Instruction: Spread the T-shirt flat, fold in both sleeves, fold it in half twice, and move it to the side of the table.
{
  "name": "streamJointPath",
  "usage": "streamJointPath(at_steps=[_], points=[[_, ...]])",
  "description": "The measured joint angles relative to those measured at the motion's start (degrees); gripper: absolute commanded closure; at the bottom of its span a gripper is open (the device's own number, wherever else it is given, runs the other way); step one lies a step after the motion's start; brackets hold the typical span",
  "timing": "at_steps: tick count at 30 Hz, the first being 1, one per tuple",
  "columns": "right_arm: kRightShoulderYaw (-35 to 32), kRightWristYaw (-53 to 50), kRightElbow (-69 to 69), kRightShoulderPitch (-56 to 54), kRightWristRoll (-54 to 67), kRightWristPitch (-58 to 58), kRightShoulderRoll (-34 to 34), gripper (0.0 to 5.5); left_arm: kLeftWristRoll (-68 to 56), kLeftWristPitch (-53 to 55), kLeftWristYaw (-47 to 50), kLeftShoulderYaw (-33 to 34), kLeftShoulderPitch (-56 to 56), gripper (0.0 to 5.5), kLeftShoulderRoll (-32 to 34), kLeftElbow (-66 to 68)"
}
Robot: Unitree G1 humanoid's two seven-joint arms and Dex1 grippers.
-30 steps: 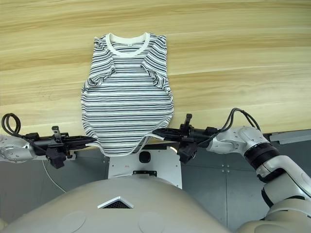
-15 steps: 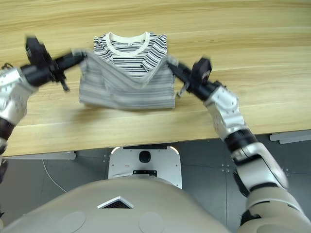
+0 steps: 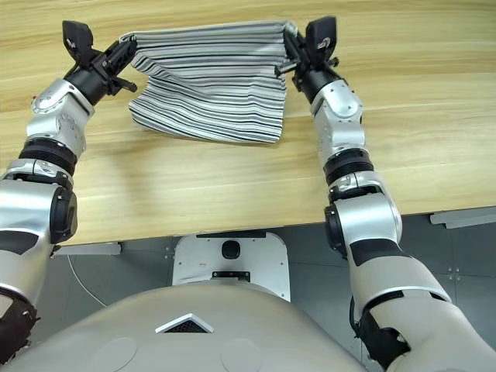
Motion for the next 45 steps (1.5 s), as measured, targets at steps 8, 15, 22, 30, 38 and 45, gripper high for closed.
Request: streamJointPath(at_steps=[8, 15, 22, 30, 38, 45], points=[[-1.8, 14.1, -9.8, 4.2, -4.4, -8.0, 0.7, 5.4, 2.7, -1.0, -10.0, 6.8, 3.6, 5.4, 0.1, -13.6], [-2.2, 26.6, -37.6, 20.2, -0.5, -7.4, -6.5, 5.4, -1.7, 6.1, -14.8, 8.8, 23.6, 5.4, 4.4, -50.9], [-1.9, 41.5, -60.9, 37.2, 5.9, 1.5, -19.9, 5.4, -3.3, 12.2, -23.6, 8.8, 44.0, 5.4, 12.0, -71.1], [-3.6, 50.4, -64.4, 44.3, 9.4, 6.6, -24.3, 5.4, -5.3, 11.0, -33.4, 10.4, 57.0, 5.4, 13.9, -78.2], [-4.7, 55.5, -63.4, 44.1, 11.6, 11.0, -25.0, 5.4, -10.0, 11.4, -37.3, 13.6, 58.4, 5.4, 14.9, -81.3], [-7.9, 61.7, -70.1, 50.1, 17.3, 17.5, -30.2, 5.4, -10.8, 11.9, -39.6, 14.0, 63.2, 5.4, 16.4, -87.0]])
